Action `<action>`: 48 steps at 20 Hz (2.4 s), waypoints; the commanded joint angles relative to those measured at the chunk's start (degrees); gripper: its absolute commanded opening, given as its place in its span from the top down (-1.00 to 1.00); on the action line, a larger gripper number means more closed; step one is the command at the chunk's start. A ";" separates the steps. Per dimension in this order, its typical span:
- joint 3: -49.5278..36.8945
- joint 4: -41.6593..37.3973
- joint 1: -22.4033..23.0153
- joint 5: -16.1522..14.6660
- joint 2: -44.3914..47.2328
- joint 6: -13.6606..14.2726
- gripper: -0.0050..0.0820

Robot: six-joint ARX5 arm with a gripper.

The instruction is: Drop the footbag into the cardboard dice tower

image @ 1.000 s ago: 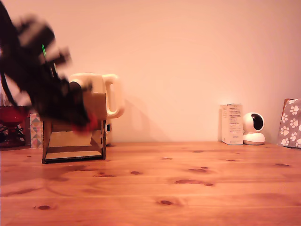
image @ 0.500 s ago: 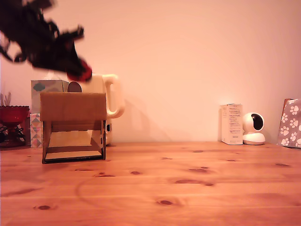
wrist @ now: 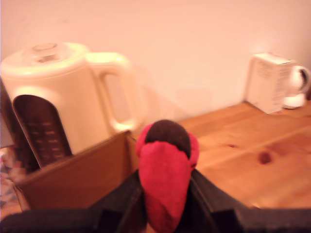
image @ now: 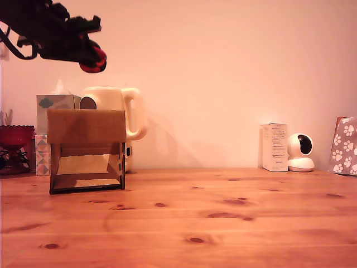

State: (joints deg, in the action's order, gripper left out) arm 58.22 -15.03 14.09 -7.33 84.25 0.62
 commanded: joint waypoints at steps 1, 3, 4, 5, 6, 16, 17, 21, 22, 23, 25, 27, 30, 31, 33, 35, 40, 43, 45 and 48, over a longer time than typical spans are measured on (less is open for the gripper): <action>2.71 0.24 -0.96 0.20 3.23 0.57 0.58; 6.51 2.25 -1.79 0.11 6.49 0.92 0.58; 8.50 3.41 -2.03 0.07 8.31 1.01 0.58; 10.62 4.70 -2.43 0.02 10.03 1.01 0.58; 12.85 6.23 -2.99 -0.35 11.72 1.01 0.58; 25.53 16.09 -4.61 -1.86 22.71 1.40 0.58; 25.53 16.09 -4.61 -1.86 22.71 1.70 0.53; 25.53 15.65 -4.59 -1.84 22.71 4.33 -0.67; 25.55 16.52 -4.59 -1.88 22.67 4.28 -0.83; 25.55 17.66 -4.59 -1.81 22.53 4.28 -0.83; 25.62 20.13 -4.59 -1.84 21.68 4.35 -0.83; 25.62 23.74 -4.52 -1.84 20.09 4.35 -0.81; 25.62 29.03 -3.93 -1.84 16.87 4.31 -0.32; 25.62 30.60 -3.69 -1.84 15.82 4.31 0.04; 25.62 32.92 -3.37 -2.82 14.03 4.28 0.91; 25.62 35.26 -3.06 -4.61 12.66 4.28 0.90; 25.59 39.30 -2.27 -7.72 11.63 4.31 0.93; 25.35 39.91 -1.51 -9.46 11.63 4.33 0.93; 24.72 39.17 -1.14 -9.88 11.63 4.33 0.93; 21.59 36.33 -0.72 -10.88 10.93 4.26 0.93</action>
State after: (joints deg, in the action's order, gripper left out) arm 82.61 21.85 13.17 -17.91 94.96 4.71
